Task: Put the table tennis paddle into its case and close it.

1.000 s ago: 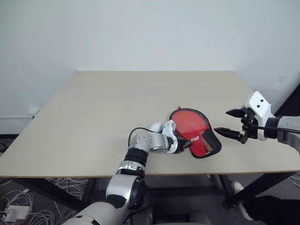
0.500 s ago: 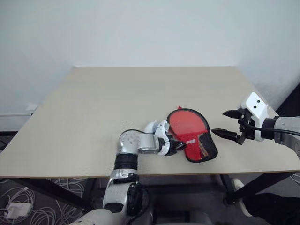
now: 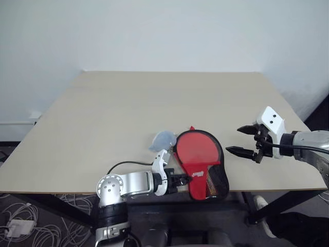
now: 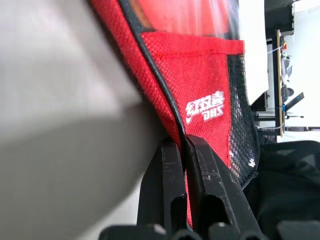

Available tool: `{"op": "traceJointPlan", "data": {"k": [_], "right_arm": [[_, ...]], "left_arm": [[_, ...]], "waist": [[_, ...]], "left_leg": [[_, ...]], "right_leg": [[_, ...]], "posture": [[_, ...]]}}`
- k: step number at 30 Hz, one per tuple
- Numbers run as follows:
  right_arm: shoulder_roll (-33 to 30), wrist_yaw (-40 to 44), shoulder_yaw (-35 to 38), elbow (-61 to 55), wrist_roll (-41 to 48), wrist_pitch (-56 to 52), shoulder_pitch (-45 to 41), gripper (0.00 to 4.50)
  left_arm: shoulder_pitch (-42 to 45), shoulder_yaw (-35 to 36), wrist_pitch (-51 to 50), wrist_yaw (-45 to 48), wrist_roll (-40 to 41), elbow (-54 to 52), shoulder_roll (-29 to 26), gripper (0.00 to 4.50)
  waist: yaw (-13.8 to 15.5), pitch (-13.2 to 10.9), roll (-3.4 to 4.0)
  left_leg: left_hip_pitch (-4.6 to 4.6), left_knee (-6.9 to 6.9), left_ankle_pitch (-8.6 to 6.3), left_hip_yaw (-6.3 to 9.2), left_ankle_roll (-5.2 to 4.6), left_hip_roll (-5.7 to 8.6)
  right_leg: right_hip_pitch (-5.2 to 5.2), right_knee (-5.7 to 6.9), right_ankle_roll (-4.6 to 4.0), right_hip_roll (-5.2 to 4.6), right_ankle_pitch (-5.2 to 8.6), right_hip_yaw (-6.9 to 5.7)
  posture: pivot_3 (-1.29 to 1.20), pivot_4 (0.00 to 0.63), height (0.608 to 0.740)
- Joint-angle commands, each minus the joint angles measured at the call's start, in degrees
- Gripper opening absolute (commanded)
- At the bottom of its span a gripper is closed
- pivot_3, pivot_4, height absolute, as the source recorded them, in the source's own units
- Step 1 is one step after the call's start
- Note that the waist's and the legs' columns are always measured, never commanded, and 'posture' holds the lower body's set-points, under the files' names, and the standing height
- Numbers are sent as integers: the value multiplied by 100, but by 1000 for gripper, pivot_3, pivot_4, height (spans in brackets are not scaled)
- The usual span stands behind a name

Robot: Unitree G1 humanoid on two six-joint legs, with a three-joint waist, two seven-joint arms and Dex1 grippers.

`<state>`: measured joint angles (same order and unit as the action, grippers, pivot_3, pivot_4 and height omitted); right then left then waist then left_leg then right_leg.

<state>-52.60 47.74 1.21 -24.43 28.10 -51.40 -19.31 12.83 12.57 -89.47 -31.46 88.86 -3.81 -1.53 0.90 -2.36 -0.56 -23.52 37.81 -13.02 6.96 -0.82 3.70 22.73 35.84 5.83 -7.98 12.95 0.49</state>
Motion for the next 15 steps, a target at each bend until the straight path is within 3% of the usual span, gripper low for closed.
{"op": "traceJointPlan", "data": {"k": [1,4,15], "right_arm": [[1,-8,116,-124,57,32,-115,4500],[15,-13,109,-131,67,29,-105,4500],[120,-54,40,-51,26,64,-185,4500]], "left_arm": [[-258,-900,856,-911,1706,-319,-661,35],[-505,-1524,1524,-1131,2394,-674,-1331,35],[-492,-2273,2290,-508,2414,-1011,-2353,35]], "waist": [[1,0,0],[-2,1,5],[-4,3,17]], "left_leg": [[-1,0,0,-1,0,-2],[-3,-4,-1,-11,1,-15],[-4,2,1,-22,0,-10]], "right_leg": [[3,1,-4,0,0,4],[18,4,-39,1,-12,23],[49,5,-60,15,-22,34]], "posture": [[0,0,698],[0,0,698],[0,0,698]]}}
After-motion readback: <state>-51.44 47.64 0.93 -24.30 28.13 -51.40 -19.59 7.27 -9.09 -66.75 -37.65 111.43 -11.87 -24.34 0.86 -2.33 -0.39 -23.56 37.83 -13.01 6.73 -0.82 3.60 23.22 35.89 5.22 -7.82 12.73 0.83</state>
